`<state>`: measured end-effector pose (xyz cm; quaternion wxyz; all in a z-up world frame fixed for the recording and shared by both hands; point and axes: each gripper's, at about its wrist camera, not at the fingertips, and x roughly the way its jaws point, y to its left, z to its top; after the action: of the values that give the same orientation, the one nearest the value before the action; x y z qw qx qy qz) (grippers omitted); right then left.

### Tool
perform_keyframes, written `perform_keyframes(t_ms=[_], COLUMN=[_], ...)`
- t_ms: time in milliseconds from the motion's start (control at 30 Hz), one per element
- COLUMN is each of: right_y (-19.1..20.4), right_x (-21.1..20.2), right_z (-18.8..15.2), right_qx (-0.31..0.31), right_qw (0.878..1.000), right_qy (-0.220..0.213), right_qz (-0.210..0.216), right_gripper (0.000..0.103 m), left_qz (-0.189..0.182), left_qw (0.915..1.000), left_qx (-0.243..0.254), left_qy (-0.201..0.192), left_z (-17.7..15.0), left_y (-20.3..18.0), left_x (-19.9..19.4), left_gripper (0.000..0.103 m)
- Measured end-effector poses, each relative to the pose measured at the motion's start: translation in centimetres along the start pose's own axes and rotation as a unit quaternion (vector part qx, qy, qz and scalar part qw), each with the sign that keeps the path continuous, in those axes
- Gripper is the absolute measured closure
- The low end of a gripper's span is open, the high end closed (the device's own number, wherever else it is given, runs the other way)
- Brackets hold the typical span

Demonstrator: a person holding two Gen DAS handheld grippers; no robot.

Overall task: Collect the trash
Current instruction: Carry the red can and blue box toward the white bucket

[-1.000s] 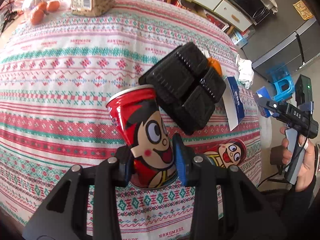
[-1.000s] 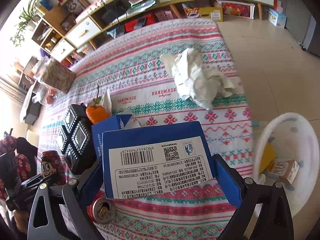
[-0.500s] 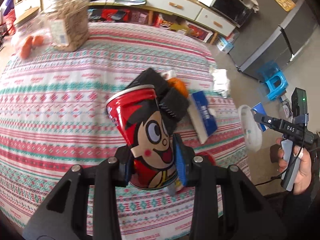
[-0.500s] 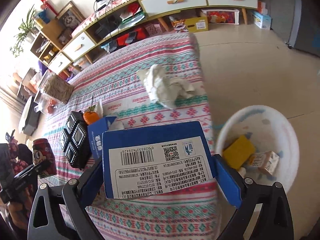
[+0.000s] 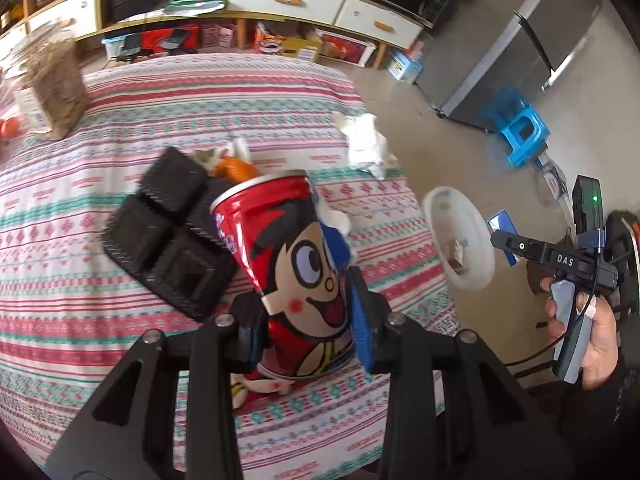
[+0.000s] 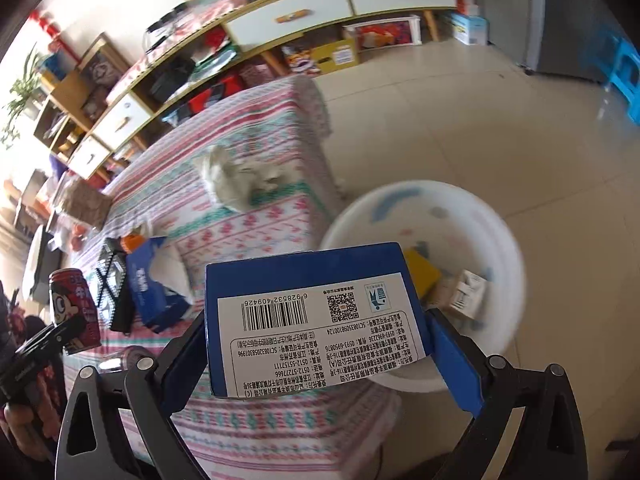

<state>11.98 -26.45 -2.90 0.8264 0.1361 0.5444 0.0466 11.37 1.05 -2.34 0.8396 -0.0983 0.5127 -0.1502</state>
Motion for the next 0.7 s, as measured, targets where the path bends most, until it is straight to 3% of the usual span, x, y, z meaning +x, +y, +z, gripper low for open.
perform_keyframes(t_ms=[300, 700], right_y=[-5.0, -5.3], right_x=[0.7, 1.0], right_z=[-0.1, 0.9], right_qx=[0.054, 0.059], right_qw=[0.998, 0.998], right_qy=[0.013, 0.007], right_qz=[-0.027, -0.013], right_gripper=[0.002, 0.000], left_qz=[-0.014, -0.021], left_qw=[0.9992, 0.9979], left_qx=[0.029, 0.049], left_qy=[0.022, 0.035], left_z=[-0.2, 0.1], left_y=[-3.8, -6.6], left_x=[2.2, 4.4], left_gripper=[0.065, 0.065])
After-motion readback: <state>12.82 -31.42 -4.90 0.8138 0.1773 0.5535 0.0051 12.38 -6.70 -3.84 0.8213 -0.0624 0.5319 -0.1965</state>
